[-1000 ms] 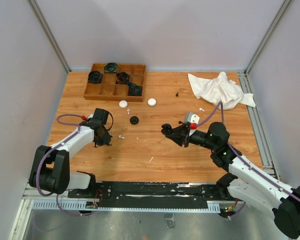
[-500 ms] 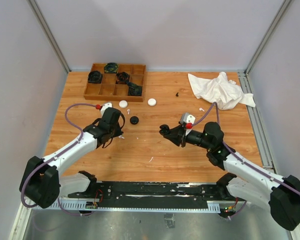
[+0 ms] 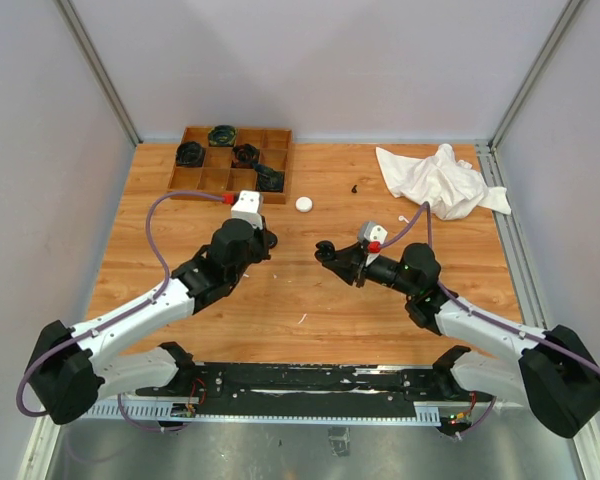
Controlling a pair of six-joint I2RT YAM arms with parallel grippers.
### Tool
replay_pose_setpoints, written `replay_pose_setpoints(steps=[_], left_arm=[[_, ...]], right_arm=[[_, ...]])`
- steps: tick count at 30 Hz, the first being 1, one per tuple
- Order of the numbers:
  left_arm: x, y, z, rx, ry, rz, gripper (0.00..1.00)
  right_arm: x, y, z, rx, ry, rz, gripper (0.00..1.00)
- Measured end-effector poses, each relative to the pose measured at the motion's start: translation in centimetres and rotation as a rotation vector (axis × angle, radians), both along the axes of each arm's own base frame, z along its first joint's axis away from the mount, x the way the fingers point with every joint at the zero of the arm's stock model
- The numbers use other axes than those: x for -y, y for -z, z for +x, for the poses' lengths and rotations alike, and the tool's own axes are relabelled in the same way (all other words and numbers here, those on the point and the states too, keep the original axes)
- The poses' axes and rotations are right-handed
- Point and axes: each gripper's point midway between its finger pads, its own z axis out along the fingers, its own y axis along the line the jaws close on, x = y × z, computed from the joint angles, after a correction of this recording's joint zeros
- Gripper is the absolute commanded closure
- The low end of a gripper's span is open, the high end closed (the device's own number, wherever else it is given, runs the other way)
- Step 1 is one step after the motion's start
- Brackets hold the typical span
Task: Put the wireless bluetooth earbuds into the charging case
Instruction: Pick up the earbud from the center of the board, then place the earbud in the charging case.
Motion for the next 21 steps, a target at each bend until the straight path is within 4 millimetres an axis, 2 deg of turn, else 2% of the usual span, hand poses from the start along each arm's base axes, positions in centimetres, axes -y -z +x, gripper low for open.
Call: replay_pose_setpoints(steps=[7,14,21], left_arm=[[3.9,-4.0,-0.7,0.153,0.125,0.011,0.89],[6.0,-7.5,-1.3,0.251,0.167,-0.024,0.89],[7.6,-8.9,-2.4,0.288,0.213,-0.064,0.89]], right_arm=[[-0.2,-0.2,1.1,-0.002,0.04,0.033,0.99],[-0.2,-1.5,2.1,0.018,0.087,0.095,0.99],[-0.3,-2.9,2.2,0.009,0.093,0.17,0.99]])
